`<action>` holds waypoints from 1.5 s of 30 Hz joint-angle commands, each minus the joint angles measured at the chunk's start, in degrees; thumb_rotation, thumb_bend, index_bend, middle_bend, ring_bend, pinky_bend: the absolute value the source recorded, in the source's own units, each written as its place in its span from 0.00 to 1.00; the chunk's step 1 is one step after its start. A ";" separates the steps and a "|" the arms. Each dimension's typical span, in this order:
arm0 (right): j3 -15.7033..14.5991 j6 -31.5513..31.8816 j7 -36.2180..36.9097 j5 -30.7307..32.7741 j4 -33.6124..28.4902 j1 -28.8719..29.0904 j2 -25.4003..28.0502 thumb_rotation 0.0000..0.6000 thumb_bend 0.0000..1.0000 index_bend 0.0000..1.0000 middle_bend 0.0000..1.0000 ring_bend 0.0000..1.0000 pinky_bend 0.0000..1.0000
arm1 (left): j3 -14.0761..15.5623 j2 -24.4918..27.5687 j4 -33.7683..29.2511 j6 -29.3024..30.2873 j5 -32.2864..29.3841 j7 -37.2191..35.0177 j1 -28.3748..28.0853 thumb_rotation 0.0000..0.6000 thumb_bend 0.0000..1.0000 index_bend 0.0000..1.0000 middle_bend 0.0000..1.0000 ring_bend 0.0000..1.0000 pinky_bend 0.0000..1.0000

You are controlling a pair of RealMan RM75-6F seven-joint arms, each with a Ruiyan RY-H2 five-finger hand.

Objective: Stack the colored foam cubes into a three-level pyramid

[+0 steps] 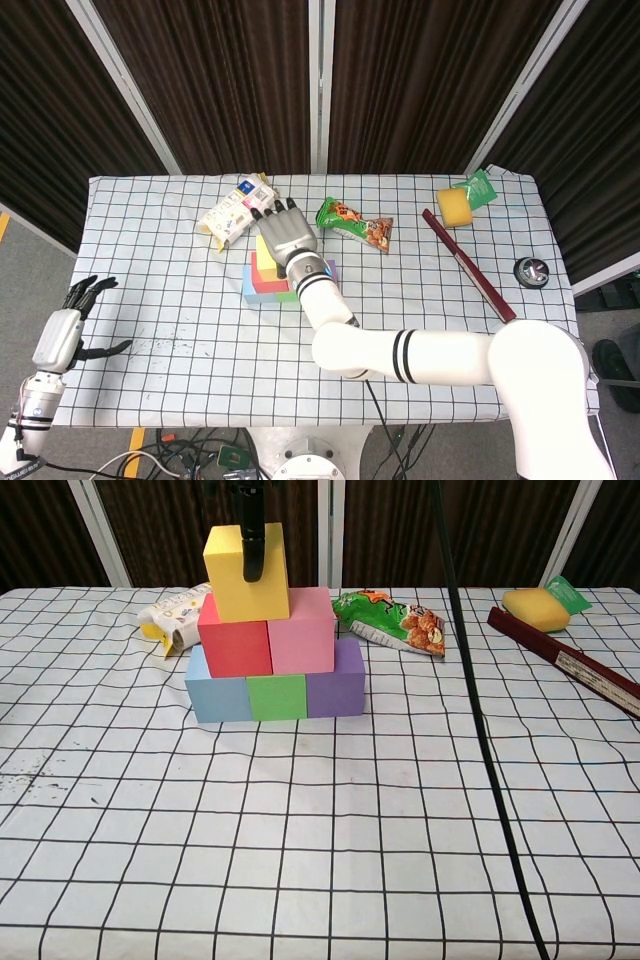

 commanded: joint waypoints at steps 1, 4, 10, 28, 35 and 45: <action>0.02 -0.16 0.28 -0.06 -0.06 -0.10 0.09 1.00 0.00 0.00 0.10 0.00 0.00 | -0.01 0.01 -0.02 0.02 -0.01 -0.02 0.01 1.00 0.00 0.11 0.16 0.03 0.01; 0.10 -0.59 0.74 -0.16 -0.38 -0.29 0.48 1.00 0.00 0.00 0.08 0.00 0.00 | 0.00 0.03 -0.04 0.02 -0.01 0.00 0.01 1.00 0.00 0.11 0.16 0.03 0.01; 0.83 -1.12 1.66 0.34 -4.96 -1.25 4.99 1.00 0.00 0.00 0.03 0.00 0.00 | 0.07 0.11 -0.23 -0.05 0.21 0.52 -0.12 1.00 0.00 0.11 0.16 0.03 0.01; -16.97 25.65 20.24 -50.70 -49.27 -41.16 40.22 1.00 0.00 0.00 0.00 0.00 0.00 | -1.53 3.68 -3.51 0.50 -3.14 7.74 1.14 1.00 0.00 0.11 0.16 0.03 0.01; -31.39 39.66 35.60 -84.88 -35.98 -66.43 33.99 1.00 0.00 0.00 0.00 0.00 0.00 | -1.41 5.75 -6.60 1.43 -3.61 14.55 2.17 1.00 0.00 0.11 0.16 0.03 0.01; -33.31 48.10 44.17 -94.90 -18.24 -81.37 22.70 1.00 0.00 0.00 0.00 0.00 0.00 | 0.50 6.38 -8.82 4.01 -3.03 20.90 5.20 1.00 0.00 0.11 0.16 0.03 0.01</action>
